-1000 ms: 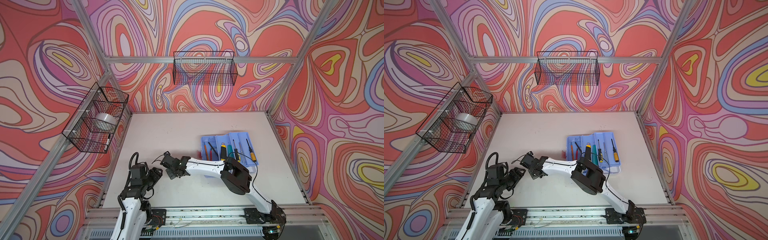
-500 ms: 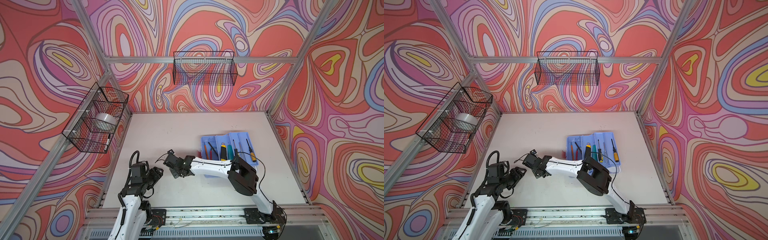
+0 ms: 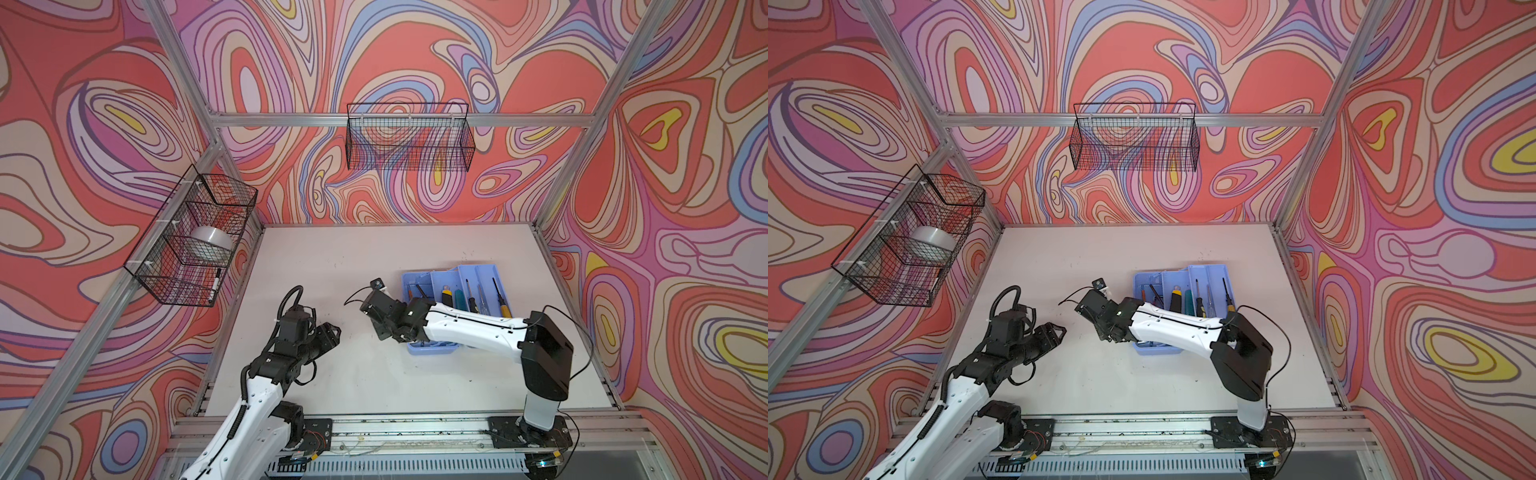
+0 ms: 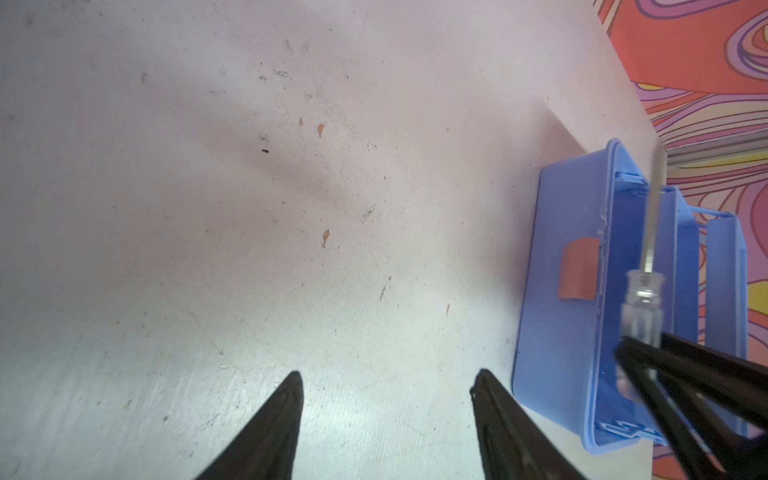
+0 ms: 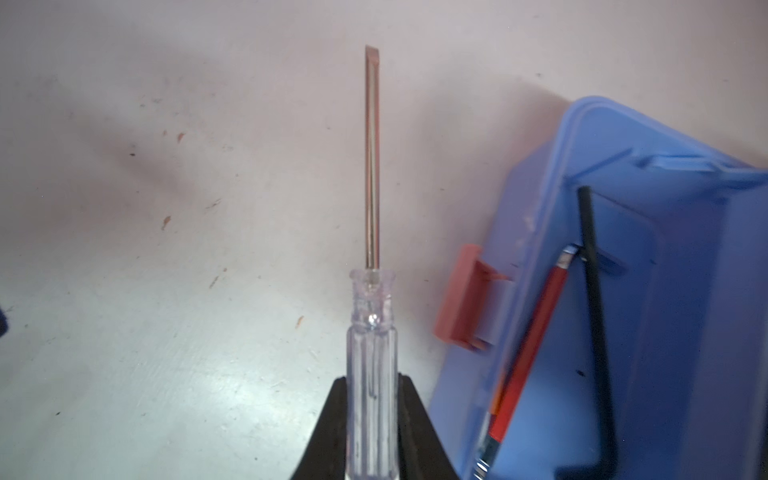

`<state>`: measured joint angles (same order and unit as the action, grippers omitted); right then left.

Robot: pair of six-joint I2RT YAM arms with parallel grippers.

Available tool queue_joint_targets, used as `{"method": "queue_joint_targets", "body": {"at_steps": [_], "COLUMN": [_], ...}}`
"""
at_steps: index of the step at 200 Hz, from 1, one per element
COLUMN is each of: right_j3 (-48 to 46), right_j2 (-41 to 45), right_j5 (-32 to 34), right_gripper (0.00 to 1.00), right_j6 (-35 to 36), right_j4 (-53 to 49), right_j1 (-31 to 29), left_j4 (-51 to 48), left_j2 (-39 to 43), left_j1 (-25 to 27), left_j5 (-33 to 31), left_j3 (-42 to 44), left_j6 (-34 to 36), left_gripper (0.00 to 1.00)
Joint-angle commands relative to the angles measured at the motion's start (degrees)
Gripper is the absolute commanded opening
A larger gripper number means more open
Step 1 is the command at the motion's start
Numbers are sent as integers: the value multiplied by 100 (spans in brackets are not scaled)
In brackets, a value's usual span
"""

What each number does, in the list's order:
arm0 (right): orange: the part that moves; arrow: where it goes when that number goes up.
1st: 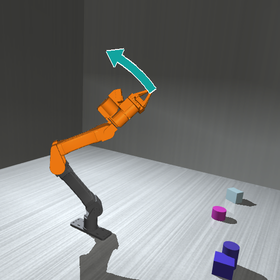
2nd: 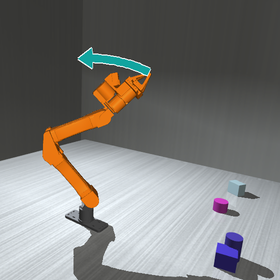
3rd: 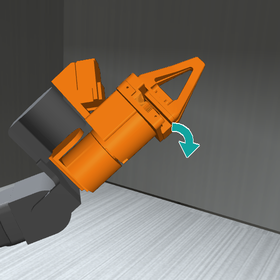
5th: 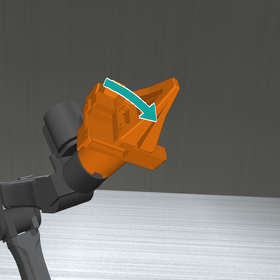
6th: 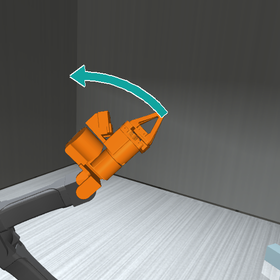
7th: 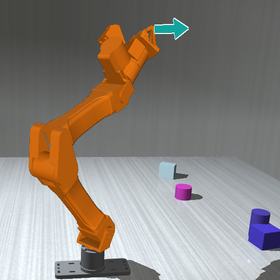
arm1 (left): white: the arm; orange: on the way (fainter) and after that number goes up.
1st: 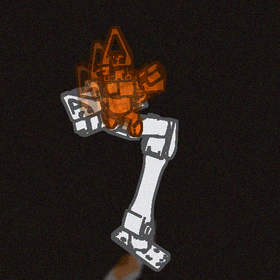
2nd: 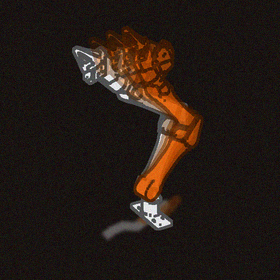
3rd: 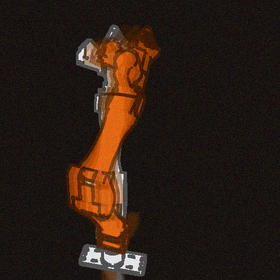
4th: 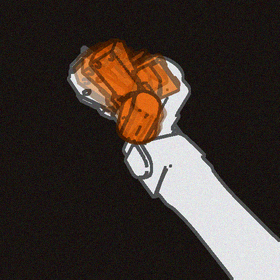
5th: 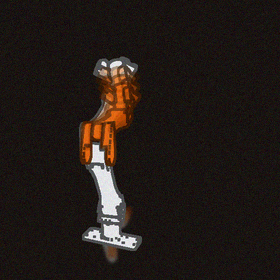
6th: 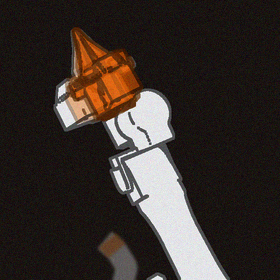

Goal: Pack the tool kit
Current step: 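Lift the clear-handled screwdriver with right gripper and carry it to the tray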

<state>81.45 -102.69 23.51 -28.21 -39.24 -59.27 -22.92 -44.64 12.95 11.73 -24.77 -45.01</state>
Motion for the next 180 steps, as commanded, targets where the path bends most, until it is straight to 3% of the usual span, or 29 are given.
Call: {"method": "queue_joint_targets", "body": {"at_steps": [1, 18, 33, 87, 120, 180], "right_j3": [-331, -637, -880, -1479, -1568, -1794], "right_j2": [703, 1250, 1751, 3196, 3246, 3113], "right_j5": [511, 716, 875, 1073, 1233, 1287], "right_gripper": [14, 14, 14, 14, 13, 12], "right_j6": [-174, -233, -261, -82, 19, 68], "right_j4": [-375, -651, -928, -1614, -1886, -2035], "right_j1": [242, 462, 721, 1865, 2358, 2634], "left_j4": [286, 301, 477, 1171, 1270, 1386], "left_j2": [-309, -628, -994, -1948, -2084, -2213], "left_j1": [374, 893, 1175, 1569, 1575, 1572], "left_j5": [-403, -833, -845, -681, -656, -601], "left_j3": [-202, -414, -777, -1111, -1169, -1169], "left_j6": [-30, 60, 48, 6, 54, 115], "left_gripper": [65, 65, 66, 65, 65, 65]}}
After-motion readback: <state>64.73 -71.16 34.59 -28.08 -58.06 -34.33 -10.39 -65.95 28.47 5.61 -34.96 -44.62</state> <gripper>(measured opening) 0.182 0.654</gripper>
